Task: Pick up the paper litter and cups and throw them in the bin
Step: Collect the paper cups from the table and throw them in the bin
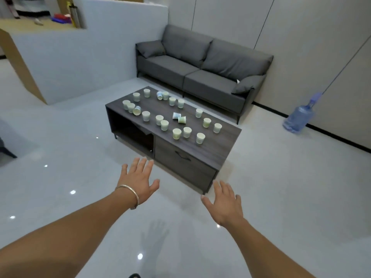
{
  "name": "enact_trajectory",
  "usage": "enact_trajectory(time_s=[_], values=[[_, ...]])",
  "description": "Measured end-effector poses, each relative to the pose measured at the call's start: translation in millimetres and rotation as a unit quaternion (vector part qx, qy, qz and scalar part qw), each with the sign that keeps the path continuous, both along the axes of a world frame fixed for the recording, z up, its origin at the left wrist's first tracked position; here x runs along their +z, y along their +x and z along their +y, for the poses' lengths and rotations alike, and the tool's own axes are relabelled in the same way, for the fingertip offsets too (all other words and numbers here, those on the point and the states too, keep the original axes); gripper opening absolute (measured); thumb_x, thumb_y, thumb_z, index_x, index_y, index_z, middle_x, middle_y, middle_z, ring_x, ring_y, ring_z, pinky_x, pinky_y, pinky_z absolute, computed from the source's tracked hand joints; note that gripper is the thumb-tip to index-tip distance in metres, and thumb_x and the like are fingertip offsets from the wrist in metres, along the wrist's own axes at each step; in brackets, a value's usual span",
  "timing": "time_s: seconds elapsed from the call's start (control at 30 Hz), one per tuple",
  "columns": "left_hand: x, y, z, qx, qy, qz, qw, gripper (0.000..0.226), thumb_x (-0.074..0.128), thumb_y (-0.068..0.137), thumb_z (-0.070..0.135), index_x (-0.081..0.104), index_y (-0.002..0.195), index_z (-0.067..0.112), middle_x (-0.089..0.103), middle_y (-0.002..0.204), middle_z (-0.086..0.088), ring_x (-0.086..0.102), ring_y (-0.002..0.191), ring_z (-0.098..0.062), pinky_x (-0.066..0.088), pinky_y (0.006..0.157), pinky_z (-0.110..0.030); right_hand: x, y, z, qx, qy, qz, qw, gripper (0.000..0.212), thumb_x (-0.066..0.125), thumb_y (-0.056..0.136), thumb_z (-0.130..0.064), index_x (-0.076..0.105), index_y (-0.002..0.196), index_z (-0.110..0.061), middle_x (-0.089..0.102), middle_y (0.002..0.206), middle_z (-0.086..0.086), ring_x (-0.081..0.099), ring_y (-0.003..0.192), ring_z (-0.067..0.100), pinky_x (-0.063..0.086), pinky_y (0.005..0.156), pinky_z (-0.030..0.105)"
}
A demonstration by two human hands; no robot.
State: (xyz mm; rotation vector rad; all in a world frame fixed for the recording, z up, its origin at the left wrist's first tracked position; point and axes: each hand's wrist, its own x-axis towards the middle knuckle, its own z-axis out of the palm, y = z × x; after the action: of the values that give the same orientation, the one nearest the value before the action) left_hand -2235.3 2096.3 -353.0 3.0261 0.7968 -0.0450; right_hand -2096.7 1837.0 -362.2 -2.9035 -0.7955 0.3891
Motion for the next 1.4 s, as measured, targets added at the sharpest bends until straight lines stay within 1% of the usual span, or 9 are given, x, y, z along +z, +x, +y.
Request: enact_trajectory(time_s=[0.1,0.23,0.37,0.5,0.73,0.9,1.1,1.3,1.4], values=[[8,29,55,-0.005,-0.010,0.011,1.000,0.073,0.020,0.090,0.061,0.004,0.151,0.023,0.005,0.159,-0.001,-0.001,0.146,-0.022,0.011,0.115,-0.049,-1,25,55,-0.001,-0.001,0.003,1.000,0.079,0.024,0.092,-0.070,0.004,0.155,-0.028,0.004,0.163,0.000,0.001,0.150,0.021,0.012,0.118,0.052],[14,76,102,-0.020,-0.021,0.010,1.000,0.075,0.022,0.089,0.062,0.007,0.151,0.023,0.007,0.159,-0.001,0.001,0.146,-0.022,0.015,0.115,-0.048,1,56,98,-0.010,-0.004,0.008,1.000,0.080,0.028,0.091,-0.069,0.004,0.155,-0.027,0.003,0.163,0.000,0.001,0.150,0.020,0.014,0.118,0.052],[10,141,127,-0.048,-0.044,0.004,0.998,0.076,0.025,0.088,0.063,0.008,0.151,0.023,0.010,0.159,-0.001,0.003,0.146,-0.022,0.020,0.114,-0.045,-4,106,128,-0.031,-0.004,0.020,0.999,0.083,0.033,0.090,-0.068,0.005,0.155,-0.026,0.005,0.163,-0.001,0.003,0.149,0.021,0.020,0.117,0.050],[0,213,147,-0.080,-0.061,0.034,0.994,0.078,0.027,0.087,0.062,0.008,0.151,0.023,0.012,0.158,0.000,0.005,0.146,-0.021,0.018,0.114,-0.045,-19,169,158,-0.035,-0.007,0.023,0.999,0.086,0.037,0.089,-0.069,0.005,0.155,-0.025,0.007,0.163,0.000,0.007,0.149,0.023,0.026,0.114,0.049],[-6,333,194,-0.108,-0.057,0.082,0.989,0.076,0.033,0.087,0.061,0.012,0.149,0.023,0.016,0.157,-0.001,0.013,0.144,-0.021,0.021,0.113,-0.045,-45,285,220,-0.062,0.017,0.067,0.996,0.089,0.043,0.086,-0.069,0.005,0.154,-0.026,0.006,0.163,-0.002,0.008,0.148,0.022,0.026,0.114,0.048],[-12,408,211,-0.137,-0.074,0.090,0.984,0.073,0.034,0.087,0.059,0.016,0.148,0.023,0.019,0.156,0.000,0.017,0.142,-0.021,0.023,0.111,-0.044,-46,351,238,-0.070,0.001,0.076,0.995,0.088,0.045,0.086,-0.066,0.006,0.154,-0.027,0.006,0.162,-0.001,0.006,0.148,0.023,0.026,0.115,0.049],[-40,502,243,-0.180,-0.073,0.106,0.975,0.069,0.039,0.085,0.056,0.025,0.143,0.022,0.033,0.147,0.001,0.029,0.135,-0.020,0.030,0.106,-0.042,-66,427,267,-0.102,-0.001,0.101,0.990,0.088,0.049,0.086,-0.062,0.005,0.154,-0.027,0.004,0.163,-0.001,0.005,0.149,0.022,0.026,0.114,0.051],[-90,603,279,-0.244,-0.093,0.153,0.953,0.074,0.042,0.084,0.055,0.019,0.147,0.022,0.023,0.153,-0.001,0.022,0.139,-0.022,0.026,0.109,-0.044,-106,482,305,-0.169,-0.021,0.133,0.976,0.090,0.052,0.084,-0.060,0.005,0.154,-0.027,0.004,0.162,-0.004,0.005,0.148,0.021,0.030,0.112,0.047],[-119,643,292,-0.269,-0.093,0.175,0.942,0.075,0.043,0.084,0.054,0.019,0.147,0.021,0.024,0.152,-0.001,0.023,0.138,-0.023,0.026,0.108,-0.044,-134,507,325,-0.185,-0.024,0.153,0.971,0.090,0.056,0.083,-0.057,0.007,0.153,-0.028,0.006,0.162,-0.004,0.007,0.147,0.022,0.031,0.112,0.044]])
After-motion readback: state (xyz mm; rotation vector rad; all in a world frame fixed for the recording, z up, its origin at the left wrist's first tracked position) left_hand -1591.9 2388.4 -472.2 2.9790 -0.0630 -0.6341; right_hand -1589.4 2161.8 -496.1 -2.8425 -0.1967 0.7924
